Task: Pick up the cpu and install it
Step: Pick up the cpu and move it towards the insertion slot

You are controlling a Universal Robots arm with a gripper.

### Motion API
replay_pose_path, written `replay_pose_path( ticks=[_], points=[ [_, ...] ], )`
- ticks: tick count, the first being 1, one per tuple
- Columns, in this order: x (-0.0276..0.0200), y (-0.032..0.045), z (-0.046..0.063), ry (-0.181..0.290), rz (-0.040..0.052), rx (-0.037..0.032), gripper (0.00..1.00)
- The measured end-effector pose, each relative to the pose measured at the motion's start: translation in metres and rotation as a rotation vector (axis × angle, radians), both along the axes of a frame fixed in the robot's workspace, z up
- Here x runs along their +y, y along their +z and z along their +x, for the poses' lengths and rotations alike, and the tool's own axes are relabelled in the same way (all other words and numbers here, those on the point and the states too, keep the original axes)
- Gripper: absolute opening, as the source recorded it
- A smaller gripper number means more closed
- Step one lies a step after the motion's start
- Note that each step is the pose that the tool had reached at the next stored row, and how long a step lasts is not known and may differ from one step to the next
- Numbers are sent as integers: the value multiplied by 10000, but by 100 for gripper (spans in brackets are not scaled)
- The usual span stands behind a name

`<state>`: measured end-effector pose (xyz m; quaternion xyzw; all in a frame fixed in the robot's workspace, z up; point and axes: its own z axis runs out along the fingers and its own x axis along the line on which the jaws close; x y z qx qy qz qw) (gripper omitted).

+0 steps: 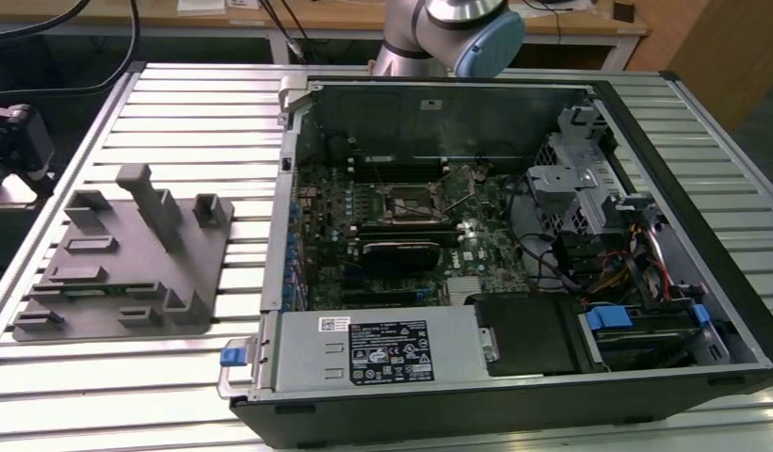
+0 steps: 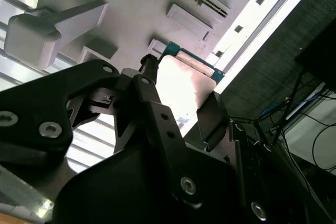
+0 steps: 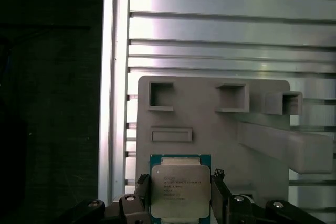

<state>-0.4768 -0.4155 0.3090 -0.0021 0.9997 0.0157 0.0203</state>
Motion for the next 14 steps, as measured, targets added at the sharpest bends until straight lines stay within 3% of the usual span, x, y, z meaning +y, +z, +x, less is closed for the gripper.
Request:
replay_pose_path(
  ticks=[14],
  points=[
    [0, 123, 0, 0, 1, -29, 55]
  ],
)
